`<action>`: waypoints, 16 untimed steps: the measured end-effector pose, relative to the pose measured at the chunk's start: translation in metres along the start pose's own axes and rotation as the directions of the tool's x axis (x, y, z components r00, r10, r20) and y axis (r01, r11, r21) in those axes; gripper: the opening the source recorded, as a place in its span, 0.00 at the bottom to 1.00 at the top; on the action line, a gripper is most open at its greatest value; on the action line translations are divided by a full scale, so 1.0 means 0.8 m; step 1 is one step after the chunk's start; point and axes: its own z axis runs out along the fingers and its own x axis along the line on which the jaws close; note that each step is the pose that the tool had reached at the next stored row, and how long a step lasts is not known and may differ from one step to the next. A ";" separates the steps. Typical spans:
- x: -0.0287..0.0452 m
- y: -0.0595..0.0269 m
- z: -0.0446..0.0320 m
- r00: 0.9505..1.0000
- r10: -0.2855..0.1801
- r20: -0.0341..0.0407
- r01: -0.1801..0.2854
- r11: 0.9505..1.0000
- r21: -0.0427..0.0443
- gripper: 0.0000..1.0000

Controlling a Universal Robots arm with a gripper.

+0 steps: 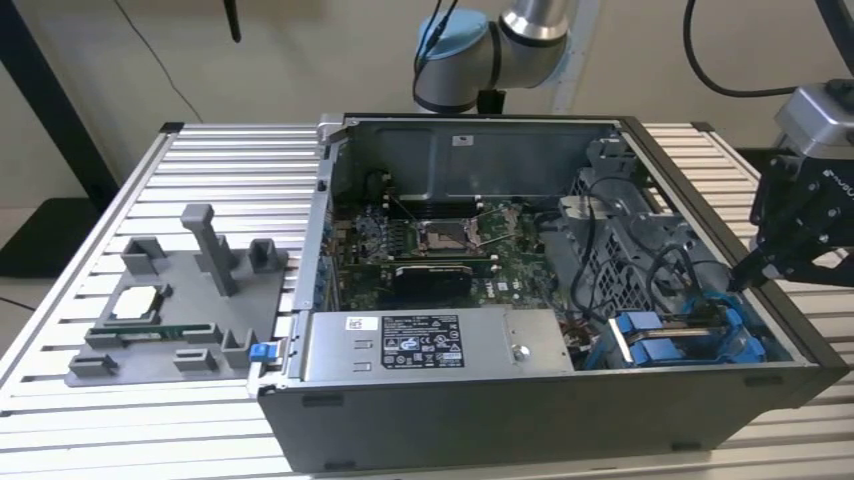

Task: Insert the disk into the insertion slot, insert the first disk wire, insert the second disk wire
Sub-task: 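Insert the second disk wire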

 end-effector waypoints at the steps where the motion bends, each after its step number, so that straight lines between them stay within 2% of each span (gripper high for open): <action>1: 0.0000 0.000 0.0000 1.000 0.000 0.000 0.000 1.000 0.000 0.00; 5: -0.0002 0.000 -0.0022 1.000 0.000 0.000 0.000 1.000 0.000 0.00; 8: -0.0002 0.000 -0.0055 1.000 0.001 0.000 -0.001 1.000 -0.006 0.00; 9: 0.0000 0.001 -0.0068 1.000 0.001 -0.001 -0.001 1.000 -0.008 1.00; 13: 0.0037 0.000 -0.0086 1.000 0.002 -0.002 -0.002 1.000 -0.016 1.00; 16: 0.0116 -0.001 -0.0093 1.000 0.004 -0.002 -0.004 1.000 -0.017 1.00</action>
